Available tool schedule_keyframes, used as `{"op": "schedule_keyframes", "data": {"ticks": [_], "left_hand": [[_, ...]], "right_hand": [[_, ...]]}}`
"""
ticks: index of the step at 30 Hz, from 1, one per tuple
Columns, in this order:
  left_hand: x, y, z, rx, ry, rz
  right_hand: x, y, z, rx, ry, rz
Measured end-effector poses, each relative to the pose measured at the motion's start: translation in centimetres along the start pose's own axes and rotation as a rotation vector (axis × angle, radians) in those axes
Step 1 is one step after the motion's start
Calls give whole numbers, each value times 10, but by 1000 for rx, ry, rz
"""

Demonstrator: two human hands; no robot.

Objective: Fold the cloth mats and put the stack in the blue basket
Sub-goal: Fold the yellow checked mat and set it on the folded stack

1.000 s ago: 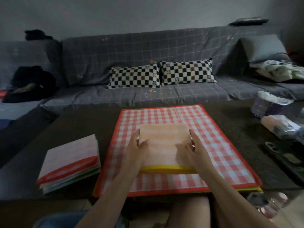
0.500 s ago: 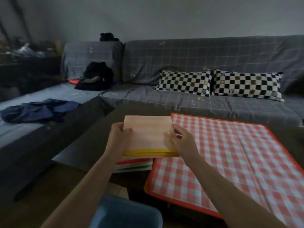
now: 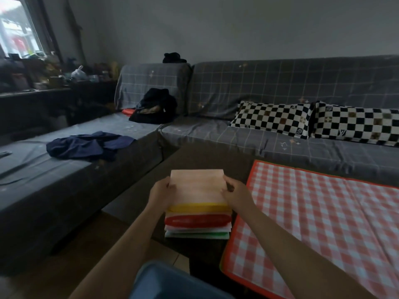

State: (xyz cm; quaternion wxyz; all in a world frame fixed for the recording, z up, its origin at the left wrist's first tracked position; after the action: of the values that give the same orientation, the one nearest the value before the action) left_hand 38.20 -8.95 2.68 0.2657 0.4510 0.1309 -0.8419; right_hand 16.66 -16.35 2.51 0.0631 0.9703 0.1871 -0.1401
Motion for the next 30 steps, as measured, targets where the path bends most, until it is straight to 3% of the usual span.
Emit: {"op": "schedule_keyframes", "data": {"ticks": [9,17,19,25,30], "left_hand": [[34,-10,-19,3,130,-6],[44,-1,-31,-7,197,-58],[46,1,-35,-18,183,-65],[55,3,-36,-99,44,-125],[63,1,-39,-64,-74,-100]], "right_hand": [[21,-2,39,91,-245,-103],[32,-6,50,79,-321,-51],[34,-7,51,69,-379,-46],[35,-11,59,185,-223,-85],[34,-15,58,201,-240,-79]]}}
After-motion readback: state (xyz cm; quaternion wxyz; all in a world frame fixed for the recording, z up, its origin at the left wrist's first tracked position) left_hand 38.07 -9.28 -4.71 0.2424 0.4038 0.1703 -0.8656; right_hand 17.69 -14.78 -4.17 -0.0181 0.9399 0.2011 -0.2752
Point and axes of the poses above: each hand's wrist, its own y-axis towards the middle knuckle, its own x-axis out of the palm, z = x × y, the point moved 8 cm from there along y, towards the middle knuckle, and after that the axes turned 14 degrees about y, right-handed, at the moved point
